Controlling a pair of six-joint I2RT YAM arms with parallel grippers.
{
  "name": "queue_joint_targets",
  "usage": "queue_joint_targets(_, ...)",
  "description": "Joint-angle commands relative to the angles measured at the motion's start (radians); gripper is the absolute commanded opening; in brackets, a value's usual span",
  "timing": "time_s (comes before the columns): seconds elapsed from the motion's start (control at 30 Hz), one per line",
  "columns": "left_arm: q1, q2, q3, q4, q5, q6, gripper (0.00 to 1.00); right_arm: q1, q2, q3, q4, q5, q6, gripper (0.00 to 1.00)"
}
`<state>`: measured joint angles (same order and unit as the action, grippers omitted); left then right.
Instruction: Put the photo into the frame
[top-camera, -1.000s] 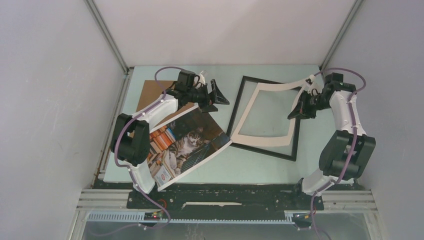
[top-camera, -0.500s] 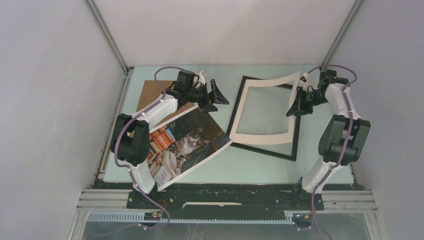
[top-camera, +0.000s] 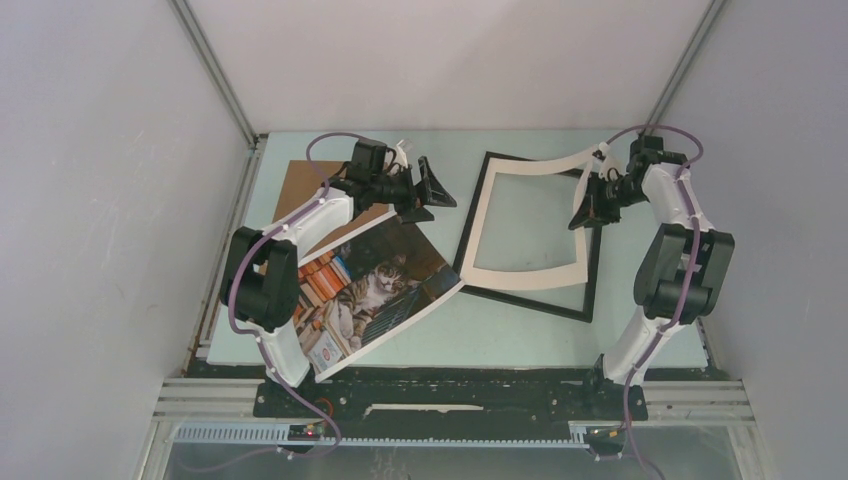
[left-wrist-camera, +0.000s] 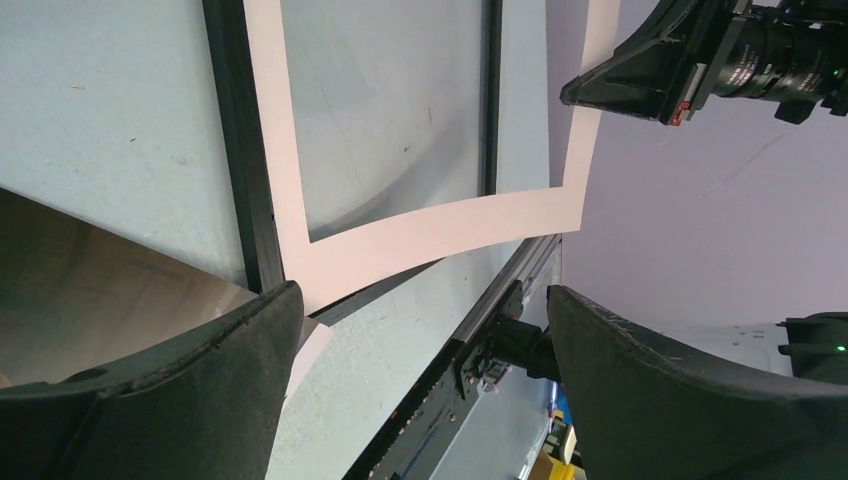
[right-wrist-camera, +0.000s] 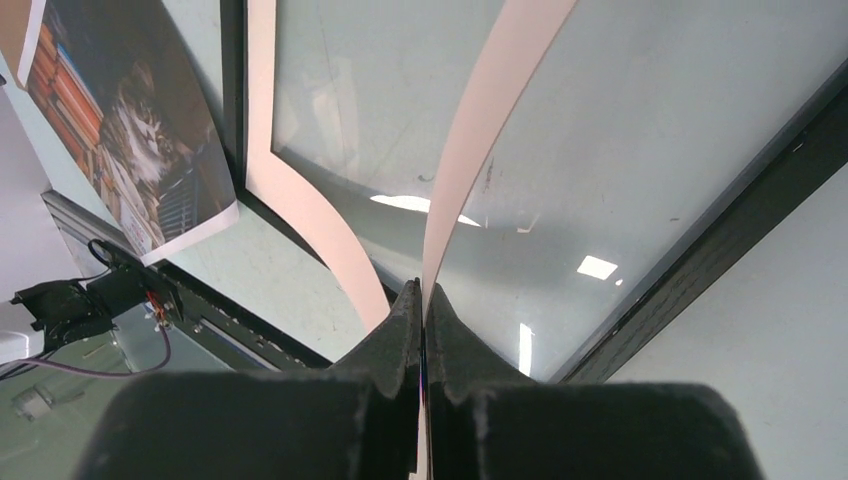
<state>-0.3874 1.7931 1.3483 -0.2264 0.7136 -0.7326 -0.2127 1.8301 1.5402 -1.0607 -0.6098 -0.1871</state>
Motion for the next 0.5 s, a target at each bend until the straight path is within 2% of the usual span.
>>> queue_joint_targets(0.0,0.005,-0.046,-0.026,0.027,0.029,0.012,1.00,0.016,0.002,0.002,0.073,-0.008,0.034,0.04)
queue_joint_targets(0.2,0.005,-0.040,-0.028,0.034,0.040,0.003,1.00,0.021,-0.021,-0.059,0.158,-0.071,0.101,0.05)
queue_joint_targets(0.47,0.007,-0.045,-0.032,0.044,0.046,-0.005,1.00,0.033,-0.044,-0.117,0.204,-0.061,0.147,0.07)
